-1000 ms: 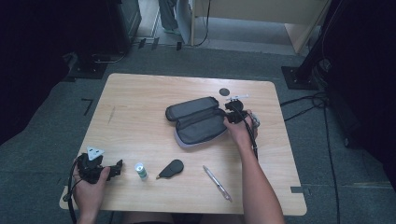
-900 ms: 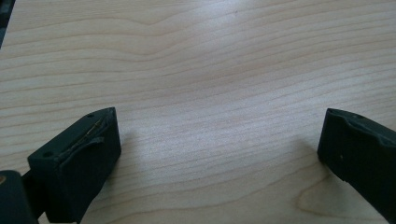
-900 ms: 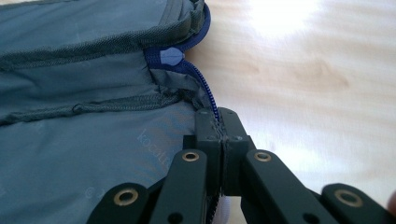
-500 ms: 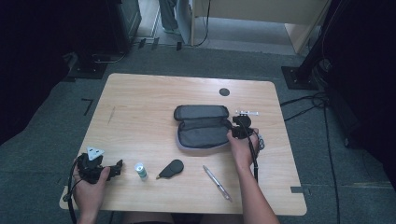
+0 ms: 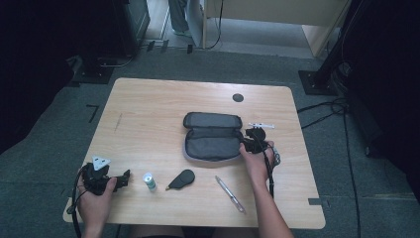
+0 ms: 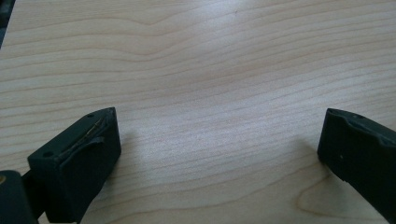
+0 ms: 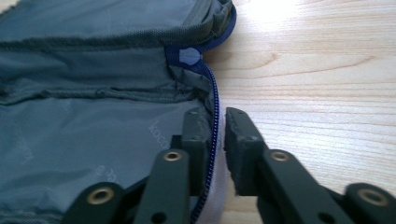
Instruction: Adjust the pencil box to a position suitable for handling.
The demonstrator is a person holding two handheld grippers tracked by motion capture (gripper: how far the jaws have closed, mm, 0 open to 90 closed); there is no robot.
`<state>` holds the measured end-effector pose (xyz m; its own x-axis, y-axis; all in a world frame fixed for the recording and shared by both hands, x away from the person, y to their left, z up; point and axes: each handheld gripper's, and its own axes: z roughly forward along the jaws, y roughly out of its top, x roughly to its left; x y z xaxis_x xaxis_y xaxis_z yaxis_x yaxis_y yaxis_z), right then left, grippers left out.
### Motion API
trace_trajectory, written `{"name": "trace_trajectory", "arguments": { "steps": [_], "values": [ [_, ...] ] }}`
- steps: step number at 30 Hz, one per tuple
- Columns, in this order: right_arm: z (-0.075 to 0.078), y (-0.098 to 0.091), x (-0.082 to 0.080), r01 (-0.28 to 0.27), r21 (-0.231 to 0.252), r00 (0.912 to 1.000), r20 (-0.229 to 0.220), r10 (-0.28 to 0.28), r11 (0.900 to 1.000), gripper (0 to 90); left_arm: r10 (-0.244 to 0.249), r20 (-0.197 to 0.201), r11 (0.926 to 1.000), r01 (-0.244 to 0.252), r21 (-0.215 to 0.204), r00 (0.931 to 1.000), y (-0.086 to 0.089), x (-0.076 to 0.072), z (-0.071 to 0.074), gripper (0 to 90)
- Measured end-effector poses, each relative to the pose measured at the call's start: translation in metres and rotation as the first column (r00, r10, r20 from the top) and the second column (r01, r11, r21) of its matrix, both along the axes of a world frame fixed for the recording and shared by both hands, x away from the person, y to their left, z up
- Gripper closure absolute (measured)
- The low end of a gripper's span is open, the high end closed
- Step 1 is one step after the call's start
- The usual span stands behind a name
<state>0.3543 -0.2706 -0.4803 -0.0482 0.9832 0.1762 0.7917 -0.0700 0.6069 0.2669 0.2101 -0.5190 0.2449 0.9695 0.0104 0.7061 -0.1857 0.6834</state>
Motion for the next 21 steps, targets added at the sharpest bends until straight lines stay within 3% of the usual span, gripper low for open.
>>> {"name": "trace_trajectory", "arguments": {
  "steps": [5,14,15,16,17,18,19,21],
  "values": [
    [-0.001,0.000,-0.003,-0.017,-0.027,0.9999,0.001,0.017,0.9995,88.8,-0.001,0.000,1.0000,0.001,0.001,1.0000,0.000,0.000,0.000,0.0],
    [-0.002,-0.006,-0.013,-0.028,-0.012,0.9995,0.012,0.028,0.9995,88.2,-0.001,0.000,1.0000,0.001,0.001,1.0000,0.000,0.000,0.000,0.0],
    [-0.001,-0.009,-0.017,-0.031,0.014,0.9990,0.032,0.031,0.9994,80.5,0.000,0.000,1.0000,0.000,0.001,1.0000,0.000,0.000,0.000,0.0],
    [-0.001,-0.009,-0.017,-0.031,0.014,0.9990,0.032,0.031,0.9994,80.5,0.000,0.000,1.0000,0.000,0.001,1.0000,0.000,0.000,0.000,0.0],
    [0.003,-0.012,-0.022,-0.050,0.048,0.9971,0.060,0.047,0.9976,73.4,0.000,0.000,1.0000,0.000,0.001,1.0000,0.000,0.000,0.000,0.0],
    [0.003,-0.012,-0.022,-0.050,0.048,0.9971,0.060,0.047,0.9976,73.4,0.000,0.000,1.0000,0.000,0.001,1.0000,0.000,0.000,0.000,0.0],
    [0.008,-0.015,-0.031,-0.060,0.041,0.9933,0.102,0.056,0.9974,67.5,0.000,0.000,1.0000,0.000,0.000,1.0000,0.000,0.000,0.000,0.0],
    [0.010,-0.016,-0.034,-0.073,0.050,0.9907,0.118,0.067,0.9961,66.1,-0.001,0.000,1.0000,0.001,0.000,1.0000,0.000,0.000,0.000,0.0]
  ]
}}
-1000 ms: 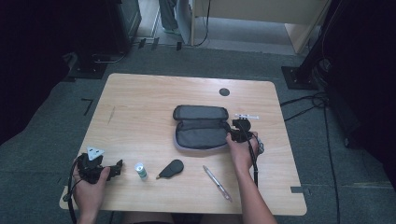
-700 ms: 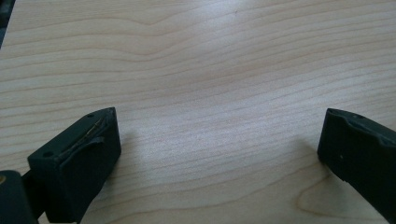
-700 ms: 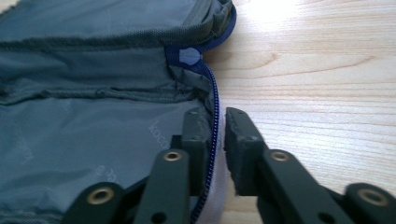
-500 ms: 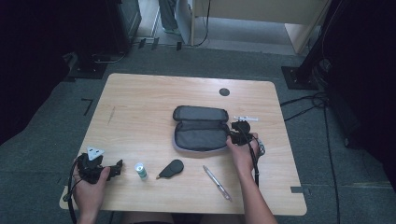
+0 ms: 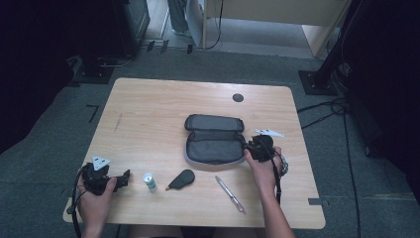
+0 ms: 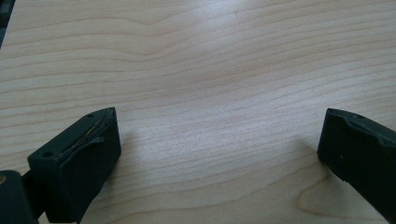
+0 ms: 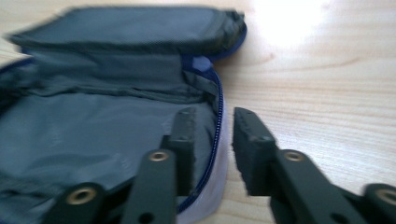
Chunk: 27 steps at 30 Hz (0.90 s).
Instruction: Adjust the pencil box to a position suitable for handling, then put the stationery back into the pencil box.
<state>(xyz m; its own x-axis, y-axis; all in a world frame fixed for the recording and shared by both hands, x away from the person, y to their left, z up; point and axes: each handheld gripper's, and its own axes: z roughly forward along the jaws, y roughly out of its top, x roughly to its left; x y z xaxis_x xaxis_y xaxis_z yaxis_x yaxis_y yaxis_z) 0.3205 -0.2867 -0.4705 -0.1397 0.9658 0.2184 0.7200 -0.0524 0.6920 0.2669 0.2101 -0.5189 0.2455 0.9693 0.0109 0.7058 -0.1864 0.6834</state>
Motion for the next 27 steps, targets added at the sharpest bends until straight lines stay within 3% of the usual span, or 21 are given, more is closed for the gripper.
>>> {"name": "trace_trajectory", "arguments": {
  "steps": [3,8,11,13,14,16,18,20,21,23,24,27],
  "values": [
    [0.006,-0.004,-0.021,-0.078,0.003,0.9961,0.042,0.078,0.9970,60.0,0.001,0.000,1.0000,-0.001,-0.001,1.0000,0.000,0.000,0.000,0.0],
    [0.006,-0.006,-0.043,-0.126,-0.002,0.9903,0.061,0.125,0.9921,59.6,0.000,0.000,1.0000,0.000,0.000,1.0000,0.000,0.000,0.000,0.0],
    [0.002,-0.002,-0.065,-0.184,0.002,0.9807,0.067,0.184,0.9829,60.3,0.001,0.000,1.0000,-0.001,-0.001,1.0000,0.000,0.000,0.000,0.0],
    [0.001,-0.001,-0.069,-0.195,-0.004,0.9784,0.069,0.195,0.9808,61.0,0.001,0.000,1.0000,-0.001,-0.001,1.0000,0.000,0.000,0.000,0.0],
    [-0.002,0.004,-0.082,-0.232,0.004,0.9697,0.080,0.231,0.9727,61.9,0.001,0.000,1.0000,-0.001,-0.001,1.0000,0.000,0.000,0.000,0.0],
    [-0.003,0.006,-0.086,-0.241,0.007,0.9676,0.078,0.240,0.9704,62.1,0.001,0.000,1.0000,-0.001,-0.001,1.0000,0.000,0.000,0.000,0.0],
    [-0.009,0.015,-0.101,-0.296,-0.015,0.9532,0.057,0.297,0.9549,63.9,0.000,0.000,1.0000,0.000,0.000,1.0000,0.000,0.000,0.000,0.0],
    [-0.011,0.017,-0.104,-0.303,-0.011,0.9516,0.052,0.303,0.9530,64.2,0.000,0.000,1.0000,0.000,0.000,1.0000,0.000,0.000,0.000,0.0],
    [-0.016,0.023,-0.109,-0.325,-0.014,0.9447,0.045,0.325,0.9457,64.7,0.000,0.000,1.0000,0.000,0.000,1.0000,0.000,0.000,0.000,0.0],
    [-0.018,0.026,-0.111,-0.330,-0.009,0.9432,0.040,0.330,0.9440,64.7,0.000,0.000,1.0000,0.000,0.000,1.0000,0.000,0.000,0.000,0.0],
    [-0.023,0.034,-0.112,-0.356,-0.018,0.9340,0.031,0.356,0.9345,64.7,0.001,0.000,1.0000,-0.001,-0.001,1.0000,0.000,0.000,0.000,0.0],
    [-0.029,0.043,-0.110,-0.370,-0.017,0.9286,0.028,0.370,0.9290,64.7,0.001,0.000,1.0000,-0.001,-0.001,1.0000,0.000,0.000,0.000,0.0]
  ]
}}
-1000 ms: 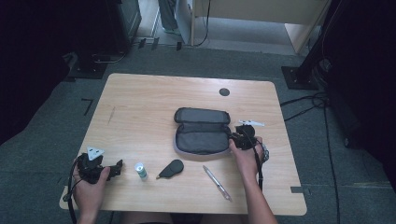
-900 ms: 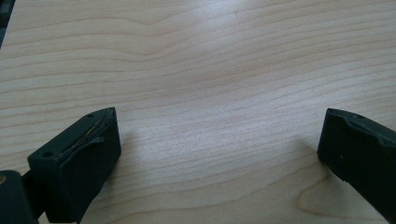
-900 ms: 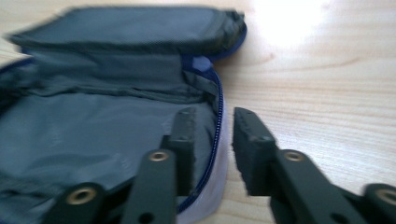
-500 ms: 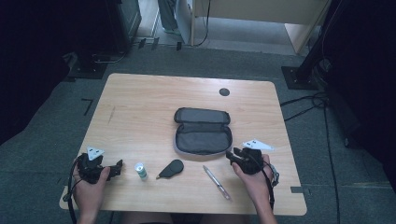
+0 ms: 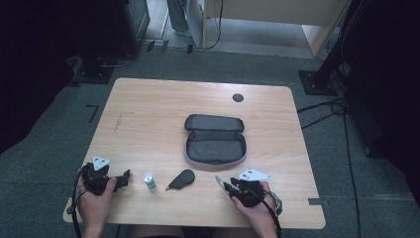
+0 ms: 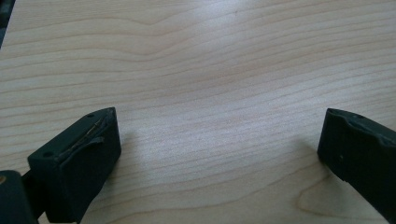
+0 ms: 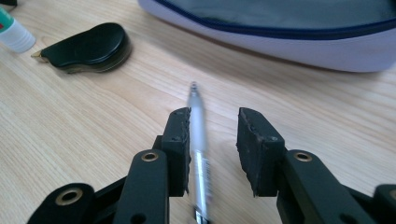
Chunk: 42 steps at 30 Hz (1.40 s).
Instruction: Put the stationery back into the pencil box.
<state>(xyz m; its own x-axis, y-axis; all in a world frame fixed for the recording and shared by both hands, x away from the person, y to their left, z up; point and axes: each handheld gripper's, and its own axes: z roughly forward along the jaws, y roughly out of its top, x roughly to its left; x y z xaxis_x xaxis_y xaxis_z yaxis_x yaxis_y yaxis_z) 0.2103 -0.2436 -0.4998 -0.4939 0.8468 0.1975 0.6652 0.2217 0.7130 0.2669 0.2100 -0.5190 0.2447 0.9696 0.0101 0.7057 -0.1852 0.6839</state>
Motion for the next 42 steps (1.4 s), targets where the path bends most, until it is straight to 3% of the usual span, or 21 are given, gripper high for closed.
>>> {"name": "trace_trajectory", "arguments": {
  "steps": [3,5,8,15,17,20,24,28,30,36,42],
  "values": [
    [-0.003,0.005,0.001,-0.013,-0.001,0.9999,-0.004,0.013,0.9999,64.8,0.000,0.000,1.0000,0.000,0.001,1.0000,0.000,0.000,0.000,0.0],
    [-0.008,0.016,0.001,-0.026,-0.066,0.9996,0.008,0.027,0.9975,66.7,0.000,0.000,1.0000,0.000,0.001,1.0000,0.000,0.000,0.000,0.0],
    [-0.012,0.019,0.001,-0.034,-0.089,0.9994,0.008,0.034,0.9955,67.8,0.000,0.000,1.0000,0.000,0.000,1.0000,0.000,0.000,0.000,0.0],
    [-0.015,0.024,-0.006,-0.048,-0.157,0.9949,0.080,0.061,0.9865,70.9,0.000,0.000,1.0000,0.000,0.000,1.0000,0.000,0.000,0.000,0.0],
    [-0.017,0.020,-0.006,-0.071,-0.140,0.9922,0.092,0.084,0.9877,71.7,0.000,0.000,1.0000,0.000,0.000,1.0000,0.000,0.000,0.000,0.0],
    [-0.017,0.018,-0.007,-0.060,-0.140,0.9927,0.096,0.074,0.9883,72.4,0.000,0.000,1.0000,0.000,0.000,1.0000,0.000,0.000,0.000,0.0],
    [-0.020,0.018,-0.011,-0.046,-0.142,0.9900,0.126,0.064,0.9888,79.9,-0.002,0.000,1.0000,0.002,0.001,1.0000,0.000,0.000,0.000,0.0],
    [-0.017,0.018,-0.008,-0.042,-0.133,0.9938,0.097,0.055,0.9902,80.5,-0.002,0.000,1.0000,0.002,0.001,1.0000,0.000,0.000,0.000,0.0],
    [-0.015,0.020,-0.006,-0.054,-0.153,0.9940,0.086,0.068,0.9867,80.6,-0.002,0.000,1.0000,0.002,0.000,1.0000,0.000,0.000,0.000,0.0],
    [-0.015,0.011,-0.003,-0.037,-0.105,0.9958,0.079,0.045,0.9938,80.7,-0.003,0.000,1.0000,0.003,0.000,1.0000,0.000,0.000,0.000,0.0],
    [-0.004,0.007,-0.004,-0.058,-0.069,0.9918,0.110,0.065,0.9959,80.8,-0.003,0.000,1.0000,0.003,0.000,1.0000,0.000,0.000,0.000,0.0]
  ]
}}
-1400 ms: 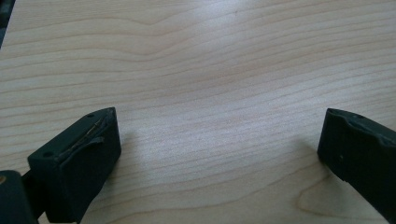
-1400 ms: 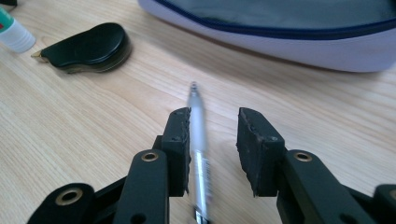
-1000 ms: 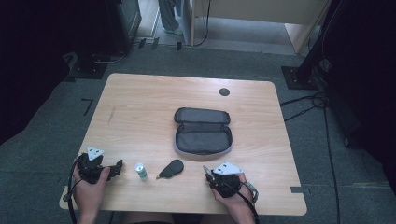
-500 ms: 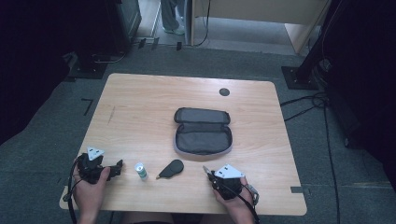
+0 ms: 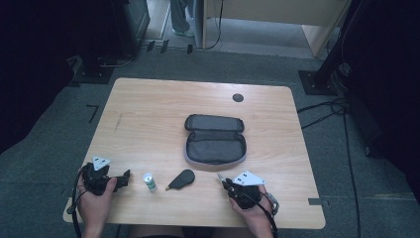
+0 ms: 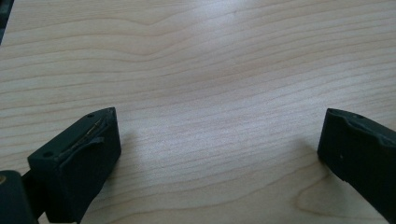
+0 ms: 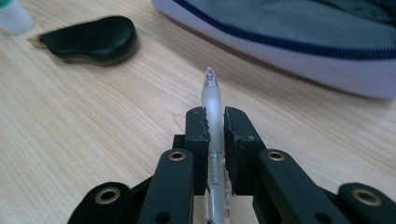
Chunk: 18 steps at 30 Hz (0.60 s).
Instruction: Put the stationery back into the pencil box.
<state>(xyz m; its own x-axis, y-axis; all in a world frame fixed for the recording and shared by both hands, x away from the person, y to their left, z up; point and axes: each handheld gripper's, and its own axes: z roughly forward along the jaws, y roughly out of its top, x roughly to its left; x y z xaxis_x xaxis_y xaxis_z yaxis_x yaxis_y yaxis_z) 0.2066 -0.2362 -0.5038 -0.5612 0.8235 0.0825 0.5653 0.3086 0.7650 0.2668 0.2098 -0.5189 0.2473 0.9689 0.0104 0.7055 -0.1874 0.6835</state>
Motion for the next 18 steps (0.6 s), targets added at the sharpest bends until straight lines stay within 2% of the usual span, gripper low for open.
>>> {"name": "trace_trajectory", "arguments": {
  "steps": [4,18],
  "values": [
    [0.012,0.001,0.001,-0.013,-0.002,0.9994,0.031,0.013,0.9999,80.7,0.000,0.000,1.0000,0.000,0.000,1.0000,0.000,0.000,0.000,0.0],
    [0.039,-0.008,0.025,0.037,0.015,0.9959,0.082,-0.038,0.9992,80.8,0.000,0.000,1.0000,0.000,0.000,1.0000,0.000,0.000,0.000,0.0]
  ]
}}
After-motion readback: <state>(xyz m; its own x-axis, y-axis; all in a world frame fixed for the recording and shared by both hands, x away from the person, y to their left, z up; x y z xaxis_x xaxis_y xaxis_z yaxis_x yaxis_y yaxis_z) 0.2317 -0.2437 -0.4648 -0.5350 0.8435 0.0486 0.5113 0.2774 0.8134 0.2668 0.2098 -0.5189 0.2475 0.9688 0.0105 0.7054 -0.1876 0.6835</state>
